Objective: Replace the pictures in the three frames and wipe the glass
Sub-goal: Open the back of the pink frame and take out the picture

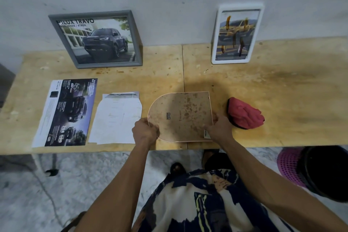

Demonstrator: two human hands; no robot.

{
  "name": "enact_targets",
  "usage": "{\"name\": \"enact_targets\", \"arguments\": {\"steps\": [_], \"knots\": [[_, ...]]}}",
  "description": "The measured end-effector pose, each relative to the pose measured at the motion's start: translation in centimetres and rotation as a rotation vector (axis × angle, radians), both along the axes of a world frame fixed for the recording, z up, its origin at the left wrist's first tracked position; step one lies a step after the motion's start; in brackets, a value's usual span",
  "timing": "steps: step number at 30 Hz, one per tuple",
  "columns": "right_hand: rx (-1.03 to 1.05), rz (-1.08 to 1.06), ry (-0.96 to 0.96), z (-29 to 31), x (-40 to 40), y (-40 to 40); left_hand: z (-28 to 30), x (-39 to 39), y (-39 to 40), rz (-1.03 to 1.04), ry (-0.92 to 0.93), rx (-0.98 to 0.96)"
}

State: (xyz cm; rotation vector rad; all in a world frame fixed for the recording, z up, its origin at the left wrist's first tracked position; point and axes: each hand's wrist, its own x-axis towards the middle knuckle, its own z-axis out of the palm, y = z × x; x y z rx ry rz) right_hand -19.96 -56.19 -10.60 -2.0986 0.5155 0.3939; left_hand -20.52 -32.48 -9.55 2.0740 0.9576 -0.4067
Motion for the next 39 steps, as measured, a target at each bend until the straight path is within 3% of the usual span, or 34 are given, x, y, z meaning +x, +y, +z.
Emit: {"name": "enact_targets", "arguments": {"steps": [10,21,27,31,33,37,39], "knots": [[-0.231,0.262,0.006,-1.2,-0.4,0.3,-0.8,-0.2,-1.4,-0.352,0.046,0.271],[-0.313,0.328,0.052,-1.7,-0.3,0.2,-0.4,3.9,-3.0,-0.015,0.309,0.209],[-0.356,0.374,0.036,-1.9,-0.2,0.1,-0.9,4.6,-3.0,0.13,0.28,0.257],[-0.379,0.414,-0.004,-2.3,-0.4,0.0,-0.4,4.6,-2.5,0.041,0.315,0.186],[-0.391,0.431,0.005,-2.2,-0.3,-0.1,-1.5,4.7,-1.5,0.086,0.301,0.053],[-0.416,0.449,0.012,-2.1,-0.3,-0.1,-9.7,5.5,2.5,0.131,0.285,-0.067],[-0.421,0.452,0.014,-2.0,-0.2,-0.2,-7.1,5.2,2.0,0.096,0.259,-0.142]]}}
